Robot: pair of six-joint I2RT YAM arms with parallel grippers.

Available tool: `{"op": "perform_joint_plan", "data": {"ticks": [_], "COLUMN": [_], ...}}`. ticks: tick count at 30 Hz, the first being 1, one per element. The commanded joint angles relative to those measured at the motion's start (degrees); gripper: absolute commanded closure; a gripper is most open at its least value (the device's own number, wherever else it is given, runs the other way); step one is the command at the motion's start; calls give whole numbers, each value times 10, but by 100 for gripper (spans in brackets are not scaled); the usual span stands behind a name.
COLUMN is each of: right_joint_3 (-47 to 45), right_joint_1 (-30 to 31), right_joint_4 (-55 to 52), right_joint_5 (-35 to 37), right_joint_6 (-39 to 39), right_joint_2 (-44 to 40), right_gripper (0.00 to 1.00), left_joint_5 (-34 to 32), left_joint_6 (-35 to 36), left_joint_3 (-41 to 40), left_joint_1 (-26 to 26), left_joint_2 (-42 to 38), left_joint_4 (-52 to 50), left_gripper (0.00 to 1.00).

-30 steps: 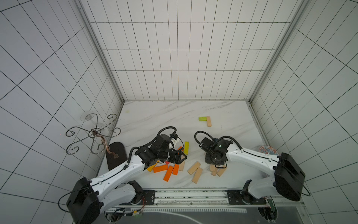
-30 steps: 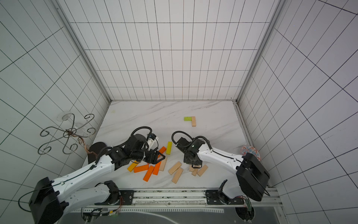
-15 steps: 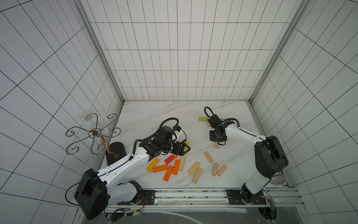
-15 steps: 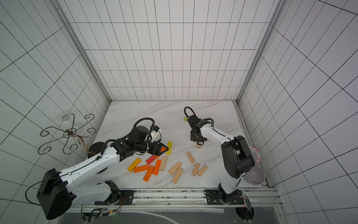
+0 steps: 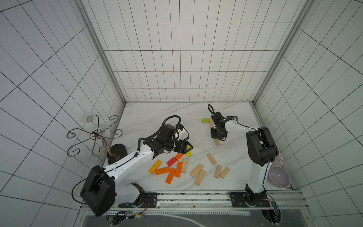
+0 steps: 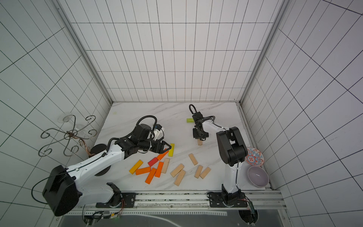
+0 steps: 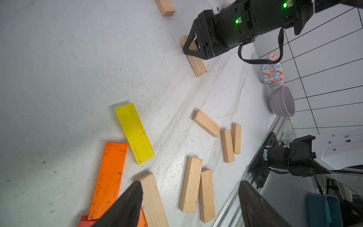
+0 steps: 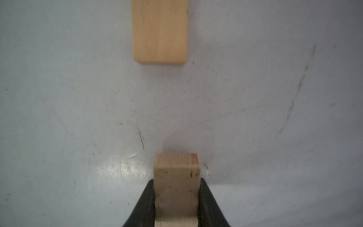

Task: Assemble a giraffe with building blocks
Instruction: Place the building block at the center of the board, then assemble the building block at the center of the board.

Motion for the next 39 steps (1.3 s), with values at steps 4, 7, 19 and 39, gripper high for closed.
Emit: {"op": "perform_joint_plan", "data": {"ticks": [4, 7, 19, 39], "right_joint_3": [53, 36, -35, -83], "right_joint_1": [-5, -5, -4, -12], "right_joint_4": [-4, -9, -9, 6], "right_joint_5": [-22, -23, -20, -12], "right_joint_6": [-23, -23, -18, -13], "right_joint_2": [-9, -34, -57, -23], "right_gripper": [36, 30, 42, 58], "left_joint_5": [9, 9, 22, 48], "left_joint_6": [8, 8, 18, 24], "left_joint_3": [18, 20, 23, 4], "left_joint_1": [5, 5, 13, 36], "left_joint_2": [3, 4, 19, 24], "left_joint_4": [15, 15, 20, 38], "left_gripper": [23, 23, 23, 23]}}
